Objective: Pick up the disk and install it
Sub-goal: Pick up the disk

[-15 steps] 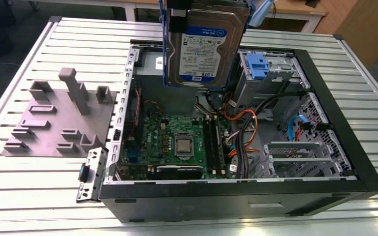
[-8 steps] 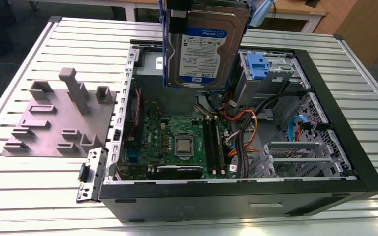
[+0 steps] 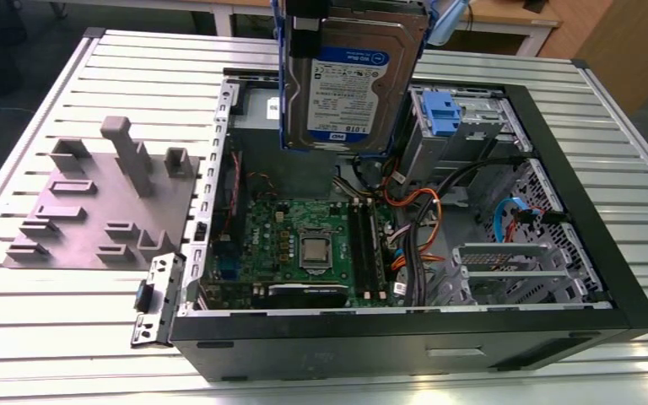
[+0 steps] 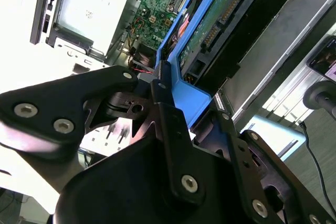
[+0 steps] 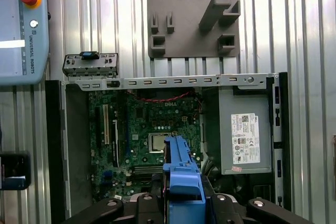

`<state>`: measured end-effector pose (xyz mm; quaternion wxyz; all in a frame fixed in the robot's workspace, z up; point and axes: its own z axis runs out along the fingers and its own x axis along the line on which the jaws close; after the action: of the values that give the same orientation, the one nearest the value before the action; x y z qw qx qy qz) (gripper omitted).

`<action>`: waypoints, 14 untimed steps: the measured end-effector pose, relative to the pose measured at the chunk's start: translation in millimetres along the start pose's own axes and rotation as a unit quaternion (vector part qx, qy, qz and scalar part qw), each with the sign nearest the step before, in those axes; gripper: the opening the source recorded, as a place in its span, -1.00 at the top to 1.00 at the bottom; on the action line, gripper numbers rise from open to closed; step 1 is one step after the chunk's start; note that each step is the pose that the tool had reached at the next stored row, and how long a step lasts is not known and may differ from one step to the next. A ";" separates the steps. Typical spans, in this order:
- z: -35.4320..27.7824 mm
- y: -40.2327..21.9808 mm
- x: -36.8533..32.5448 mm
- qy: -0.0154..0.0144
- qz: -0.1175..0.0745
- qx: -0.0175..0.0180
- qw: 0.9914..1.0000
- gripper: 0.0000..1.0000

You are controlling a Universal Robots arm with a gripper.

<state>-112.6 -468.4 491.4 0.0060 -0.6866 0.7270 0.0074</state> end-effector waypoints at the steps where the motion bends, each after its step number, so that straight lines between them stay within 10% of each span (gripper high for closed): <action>1: 0.0 0.0 0.0 0.000 0.000 0.000 1.000 0.27; 14: 0.3 -0.1 2.3 0.000 0.000 0.000 1.000 0.27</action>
<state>-112.6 -470.6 491.0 0.0059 -0.6866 0.7270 0.0073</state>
